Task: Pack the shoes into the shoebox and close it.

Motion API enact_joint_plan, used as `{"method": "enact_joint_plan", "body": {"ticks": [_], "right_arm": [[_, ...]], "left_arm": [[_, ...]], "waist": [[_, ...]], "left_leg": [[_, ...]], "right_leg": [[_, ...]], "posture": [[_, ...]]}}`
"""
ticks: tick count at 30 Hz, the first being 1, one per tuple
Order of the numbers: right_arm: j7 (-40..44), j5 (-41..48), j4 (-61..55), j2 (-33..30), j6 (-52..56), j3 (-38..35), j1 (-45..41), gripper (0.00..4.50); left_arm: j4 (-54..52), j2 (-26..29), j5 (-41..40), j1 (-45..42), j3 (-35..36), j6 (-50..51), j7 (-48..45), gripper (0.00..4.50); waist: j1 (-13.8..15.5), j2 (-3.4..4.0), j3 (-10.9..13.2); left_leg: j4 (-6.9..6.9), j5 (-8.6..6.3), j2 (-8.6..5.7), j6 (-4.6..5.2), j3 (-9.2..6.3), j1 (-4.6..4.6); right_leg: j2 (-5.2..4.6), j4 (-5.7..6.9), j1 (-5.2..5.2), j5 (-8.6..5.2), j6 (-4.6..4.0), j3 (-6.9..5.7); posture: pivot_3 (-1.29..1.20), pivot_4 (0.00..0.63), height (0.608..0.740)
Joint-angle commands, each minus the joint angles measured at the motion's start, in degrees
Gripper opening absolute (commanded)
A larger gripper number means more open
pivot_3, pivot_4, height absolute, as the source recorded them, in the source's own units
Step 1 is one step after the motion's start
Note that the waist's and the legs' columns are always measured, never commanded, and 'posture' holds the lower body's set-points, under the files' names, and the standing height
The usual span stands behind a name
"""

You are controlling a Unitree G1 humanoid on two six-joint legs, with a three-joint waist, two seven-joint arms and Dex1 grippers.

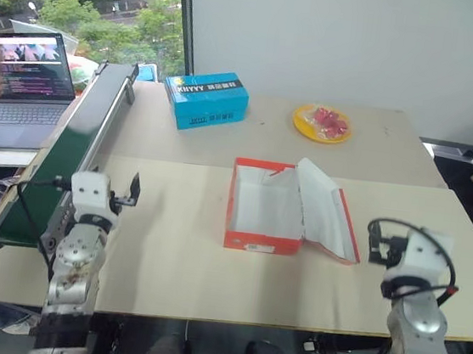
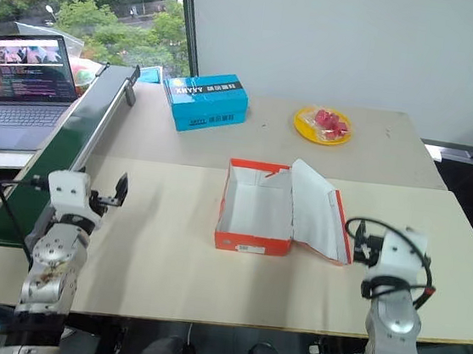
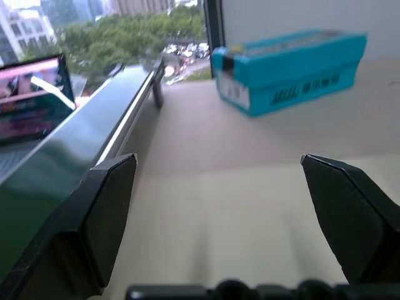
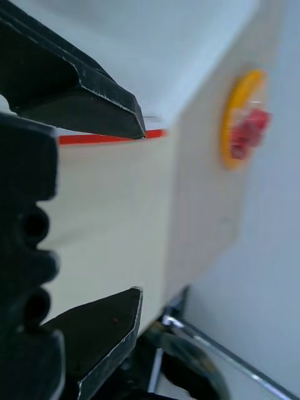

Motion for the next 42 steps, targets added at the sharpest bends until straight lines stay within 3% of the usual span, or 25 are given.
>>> {"method": "enact_joint_plan", "body": {"ticks": [1, 9, 16, 26, 33, 42], "right_arm": [[3.43, 0.99, 0.59, -1.18, 0.19, 4.5, -9.79, 4.44], [14.58, 7.96, 11.45, 1.23, 2.01, 12.16, -23.33, 4.44], [20.26, 11.89, 19.56, 3.86, 3.51, 14.77, -28.6, 4.44], [29.38, 14.12, 21.2, 5.27, 4.1, 20.08, -30.64, 4.44], [38.29, 17.27, 19.53, 3.31, 5.23, 23.2, -29.22, 4.44], [40.01, 17.0, 19.84, 3.11, 4.82, 24.08, -29.77, 4.44]], "left_arm": [[-6.47, 1.08, 0.1, -4.77, -1.11, 2.66, 0.1, 4.5], [-14.06, 0.64, -1.96, -5.69, -0.03, 15.49, 1.64, 4.5], [-20.56, -1.83, -4.86, -3.65, 3.69, 27.86, 6.72, 4.5], [-22.74, -2.46, -4.08, -0.88, 7.59, 33.36, 10.37, 4.5], [-10.08, 8.49, -6.87, -4.76, 16.43, 31.7, 4.51, 4.5], [14.56, 24.36, -7.87, -10.45, 17.71, 27.59, -7.84, 4.5]], "waist": [[-0.24, -0.03, 0.02], [-0.09, -0.06, 0.07], [-0.04, -0.09, 0.09], [-0.06, -0.09, 0.11], [-0.15, -0.11, 0.13], [-0.16, -0.27, 0.24]], "left_leg": [[0.01, 0.0, 0.0, -0.01, 0.0, 0.01], [-0.02, 0.01, 0.01, -0.02, -0.06, -0.05], [0.0, 0.01, 0.03, -0.02, -0.1, -0.05], [0.0, 0.04, 0.04, -0.07, -0.1, -0.02], [0.0, 0.06, 0.06, -0.12, -0.1, -0.02], [-0.02, 0.11, 0.07, -0.21, -0.1, -0.04]], "right_leg": [[0.03, 0.0, 0.01, 0.0, 0.0, 0.01], [0.13, 0.0, 0.01, 0.05, 0.02, -0.02], [0.09, 0.01, 0.03, 0.08, 0.04, -0.03], [0.1, 0.04, 0.02, 0.12, -0.01, -0.04], [0.18, 0.07, -0.03, 0.16, -0.08, -0.08], [0.17, 0.07, -0.09, 0.16, -0.09, -0.15]], "posture": [[0.0, 0.15, 0.74], [0.0, 0.15, 0.74], [0.0, 0.15, 0.74], [0.0, 0.15, 0.74], [0.0, 0.15, 0.74], [0.0, 0.15, 0.74]]}}
